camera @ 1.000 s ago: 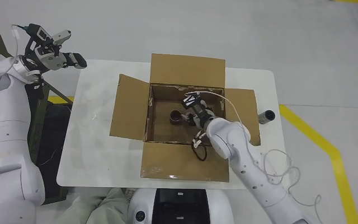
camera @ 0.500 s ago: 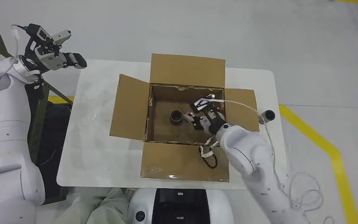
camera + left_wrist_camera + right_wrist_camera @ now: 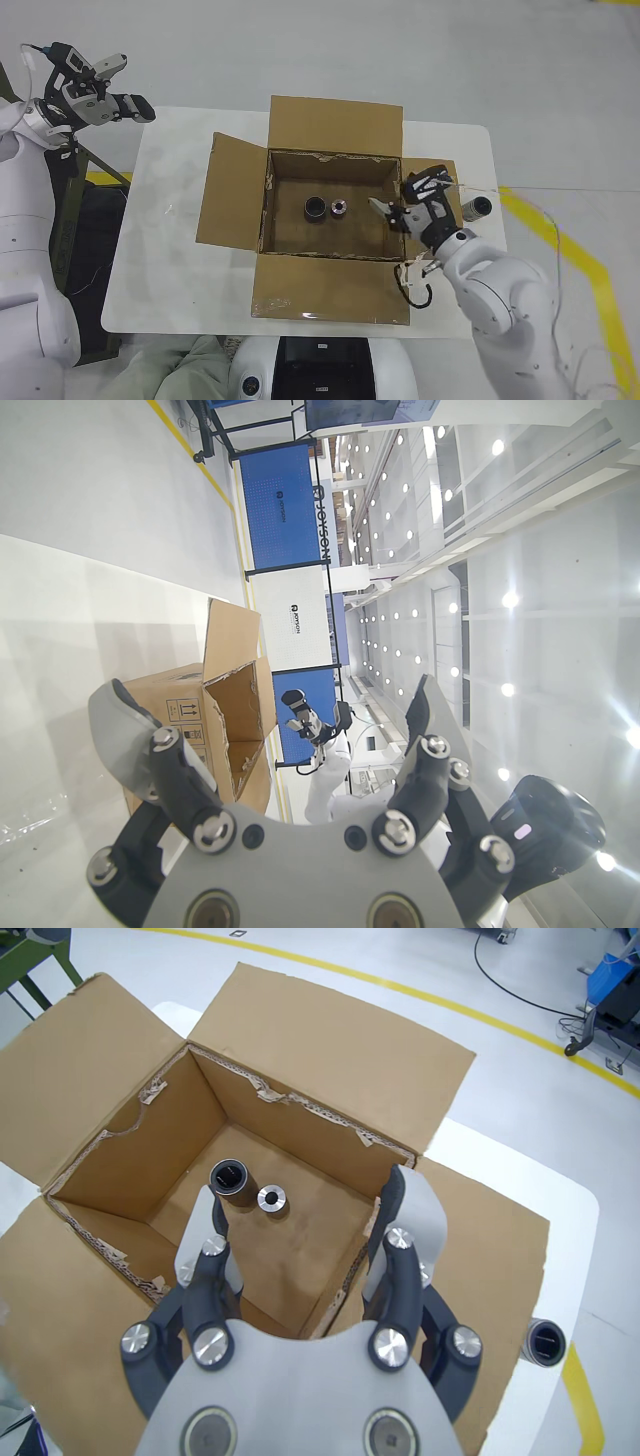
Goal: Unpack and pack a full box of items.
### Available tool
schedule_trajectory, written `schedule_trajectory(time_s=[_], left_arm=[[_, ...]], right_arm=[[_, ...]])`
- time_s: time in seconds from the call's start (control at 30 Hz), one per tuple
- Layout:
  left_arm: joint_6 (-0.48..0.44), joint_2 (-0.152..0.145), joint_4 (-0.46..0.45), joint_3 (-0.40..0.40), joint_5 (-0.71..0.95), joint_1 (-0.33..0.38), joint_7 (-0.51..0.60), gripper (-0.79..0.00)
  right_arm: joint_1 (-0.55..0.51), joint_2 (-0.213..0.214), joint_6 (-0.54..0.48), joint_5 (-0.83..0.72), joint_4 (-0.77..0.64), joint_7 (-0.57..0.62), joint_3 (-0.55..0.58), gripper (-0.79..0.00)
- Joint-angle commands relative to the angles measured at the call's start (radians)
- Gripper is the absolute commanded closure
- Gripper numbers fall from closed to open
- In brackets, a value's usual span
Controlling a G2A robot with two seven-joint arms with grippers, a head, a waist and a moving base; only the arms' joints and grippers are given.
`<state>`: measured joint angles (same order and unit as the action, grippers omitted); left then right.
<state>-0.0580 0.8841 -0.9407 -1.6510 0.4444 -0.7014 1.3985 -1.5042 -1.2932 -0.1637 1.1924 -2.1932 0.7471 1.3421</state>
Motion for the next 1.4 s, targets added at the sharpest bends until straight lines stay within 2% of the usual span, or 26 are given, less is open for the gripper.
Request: schedule_trajectory(time_s=[0.0,0.6,0.87,1.37], left_arm=[[0.0,0.0,0.0,0.0,0.0,0.0,0.0,-0.785],[0.0,0.0,0.0,0.0,0.0,0.0,0.0,-0.785],[0.0,0.0,0.0,0.0,0.0,0.0,0.0,-0.785],[0.0,0.0,0.0,0.0,0.0,0.0,0.0,-0.785]], right_arm=[[-0.017,0.003,-0.004,-0.021,-0.008,-0.011,0.036,-0.616],[-0.095,0.025,0.012,-0.136,0.023,-0.086,0.28,-0.625],[-0.097,0.032,0.036,-0.132,0.107,-0.099,0.343,-0.653],[-0.043,0.044,0.093,-0.116,0.328,-0.116,0.404,-0.613]])
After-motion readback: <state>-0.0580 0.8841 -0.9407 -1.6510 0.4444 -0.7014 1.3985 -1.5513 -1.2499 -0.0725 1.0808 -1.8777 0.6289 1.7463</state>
